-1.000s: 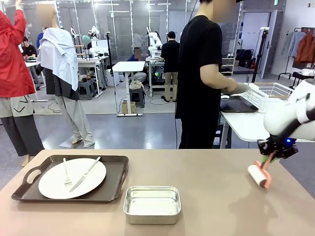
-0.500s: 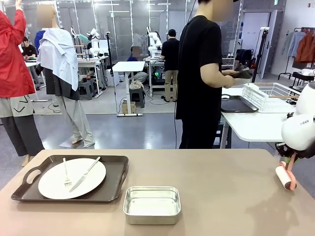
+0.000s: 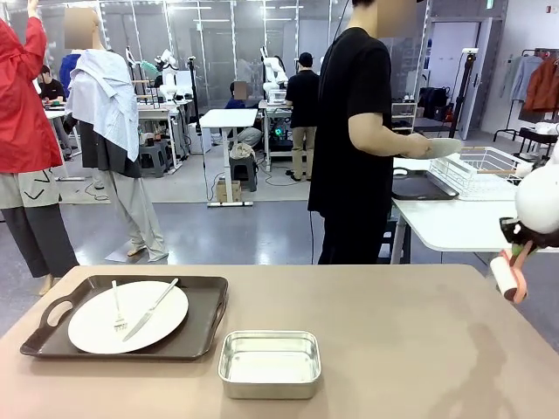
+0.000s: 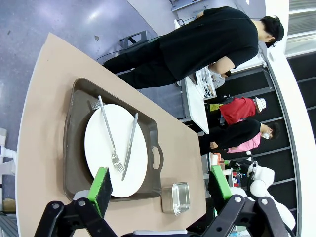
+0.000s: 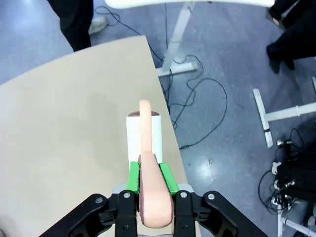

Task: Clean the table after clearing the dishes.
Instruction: When the left (or right) Handle tray is removed, use the left hand (or right hand) to clean the left (or right) side of the table with the Lint Roller, then place the Lint Roller back on top of the Airtight Container.

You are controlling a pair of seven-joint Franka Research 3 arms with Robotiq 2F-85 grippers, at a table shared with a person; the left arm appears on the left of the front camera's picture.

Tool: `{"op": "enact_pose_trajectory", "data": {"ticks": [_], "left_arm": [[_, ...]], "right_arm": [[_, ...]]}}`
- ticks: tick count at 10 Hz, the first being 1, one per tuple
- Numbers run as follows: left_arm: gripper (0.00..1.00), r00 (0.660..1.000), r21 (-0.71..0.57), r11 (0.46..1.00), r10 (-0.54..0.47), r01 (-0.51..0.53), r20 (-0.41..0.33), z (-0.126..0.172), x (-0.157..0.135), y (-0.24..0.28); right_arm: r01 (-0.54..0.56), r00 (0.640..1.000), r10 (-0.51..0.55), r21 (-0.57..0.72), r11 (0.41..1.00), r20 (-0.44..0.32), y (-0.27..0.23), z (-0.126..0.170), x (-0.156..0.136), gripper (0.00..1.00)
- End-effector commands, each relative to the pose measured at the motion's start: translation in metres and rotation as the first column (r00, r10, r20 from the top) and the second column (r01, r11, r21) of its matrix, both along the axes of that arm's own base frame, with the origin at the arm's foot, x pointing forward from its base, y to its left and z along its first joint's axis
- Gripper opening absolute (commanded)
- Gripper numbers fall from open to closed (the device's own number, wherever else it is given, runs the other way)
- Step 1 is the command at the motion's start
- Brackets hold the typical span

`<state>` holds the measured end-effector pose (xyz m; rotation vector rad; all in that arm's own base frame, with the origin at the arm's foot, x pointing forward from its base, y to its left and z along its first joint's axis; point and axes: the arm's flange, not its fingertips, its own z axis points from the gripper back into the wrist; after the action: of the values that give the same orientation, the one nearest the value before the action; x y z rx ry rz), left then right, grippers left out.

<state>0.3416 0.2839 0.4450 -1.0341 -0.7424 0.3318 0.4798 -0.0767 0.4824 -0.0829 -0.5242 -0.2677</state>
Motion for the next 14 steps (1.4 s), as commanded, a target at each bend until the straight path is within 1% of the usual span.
{"op": "enact_pose_trajectory", "data": {"ticks": [1,3,4,14], "left_arm": [[1.00,1.000,-0.006,1.000,-0.001,0.001,0.009,0.001,-0.002,0.001],[1.00,1.000,-0.006,1.000,-0.001,0.001,0.009,0.001,-0.002,0.001],[1.00,1.000,-0.006,1.000,-0.001,0.001,0.009,0.001,-0.002,0.001],[1.00,1.000,-0.006,1.000,-0.001,0.001,0.009,0.001,-0.002,0.001]], "right_arm": [[-0.064,0.998,0.064,0.009,0.998,0.014,0.004,0.012,-0.025,0.22],[-0.116,0.993,0.116,0.037,0.993,-0.003,0.014,0.019,-0.029,0.22],[-0.051,0.998,0.051,0.000,0.999,0.022,0.006,0.020,-0.017,0.22],[-0.051,0.998,0.051,0.000,0.999,0.022,0.006,0.020,-0.017,0.22]]}}
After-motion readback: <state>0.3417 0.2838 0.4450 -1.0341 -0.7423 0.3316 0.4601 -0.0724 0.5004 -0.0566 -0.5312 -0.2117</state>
